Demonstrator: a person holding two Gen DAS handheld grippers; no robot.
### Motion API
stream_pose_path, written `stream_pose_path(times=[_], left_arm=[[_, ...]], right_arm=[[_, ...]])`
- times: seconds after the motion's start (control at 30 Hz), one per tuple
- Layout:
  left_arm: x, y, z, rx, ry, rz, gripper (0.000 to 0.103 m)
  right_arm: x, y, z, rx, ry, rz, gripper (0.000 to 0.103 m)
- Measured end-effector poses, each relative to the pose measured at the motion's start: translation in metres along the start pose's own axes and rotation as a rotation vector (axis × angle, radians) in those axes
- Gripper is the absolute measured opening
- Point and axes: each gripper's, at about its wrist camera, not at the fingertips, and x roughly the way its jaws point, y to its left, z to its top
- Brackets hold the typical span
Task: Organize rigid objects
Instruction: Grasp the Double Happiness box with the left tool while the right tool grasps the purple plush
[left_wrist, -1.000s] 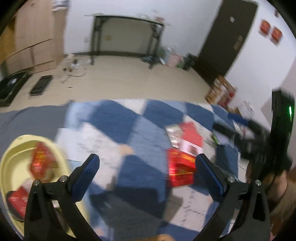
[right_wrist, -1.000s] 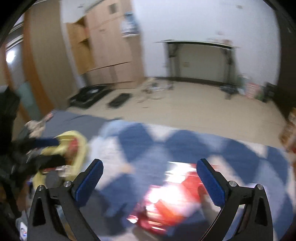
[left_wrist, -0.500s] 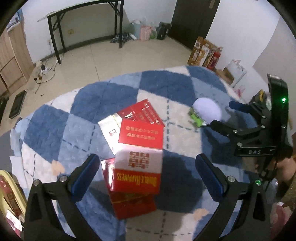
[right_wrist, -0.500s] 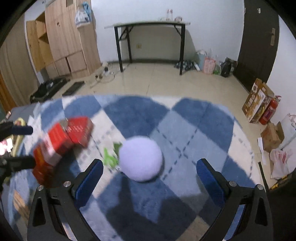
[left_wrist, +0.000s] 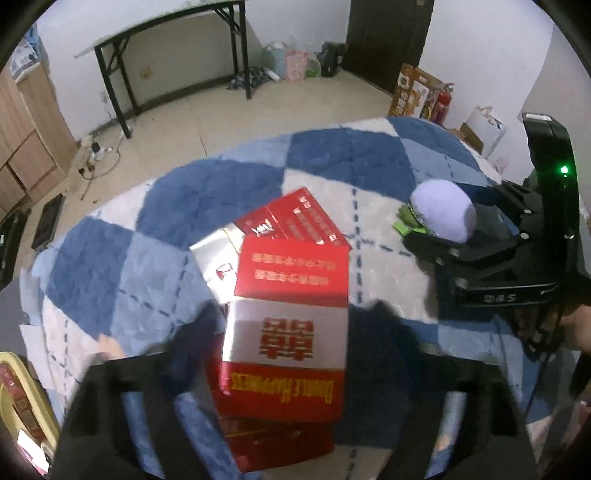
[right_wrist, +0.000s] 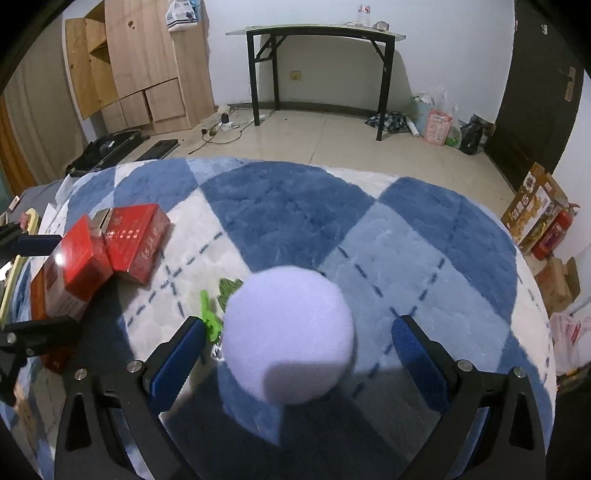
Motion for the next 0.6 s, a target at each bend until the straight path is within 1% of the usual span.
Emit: stream_pose_path(times=[0.03, 0.07, 0.1, 0.17, 0.27, 0.33, 0.4, 0.53, 0.6], left_arm=[[0.002, -0.001, 0.000, 0.002, 0.002, 0.013, 0.062], [0.001, -0.002, -0.001, 0.007, -0.008, 0.026, 0.059], [0.002, -0.002, 0.000, 0.007, -0.009, 0.021, 0.059], [0.000, -0.002, 0.000, 0.009, -0.015, 0.026, 0.059], [-0.007, -0.001, 0.001, 0.003, -0.025, 0.023, 0.059], [-0.017, 0.001, 0.003, -0.009, -0.042, 0.020, 0.059], [-0.029, 0.007, 0.005, -0.033, -0.061, 0.007, 0.059], [-0.053, 0.020, 0.010, -0.060, -0.081, 0.005, 0.059], [-0.072, 0.034, 0.013, -0.084, -0.107, 0.006, 0.059]], right_arm=[[0.001, 0.003, 0.000, -0.007, -0.002, -0.009, 0.092], [0.003, 0.007, -0.001, -0.021, -0.006, -0.018, 0.086], [0.003, 0.012, -0.001, -0.039, -0.013, -0.025, 0.082], [0.003, 0.021, -0.003, -0.074, -0.028, -0.036, 0.066], [-0.002, 0.031, -0.004, -0.099, -0.039, -0.041, 0.047], [-0.003, 0.032, -0.003, -0.094, -0.038, -0.028, 0.043], [-0.010, 0.032, -0.003, -0.087, -0.046, -0.026, 0.041], [-0.038, 0.027, 0.001, -0.030, -0.104, -0.013, 0.041], [-0.056, 0.027, 0.006, -0.004, -0.143, -0.004, 0.041]])
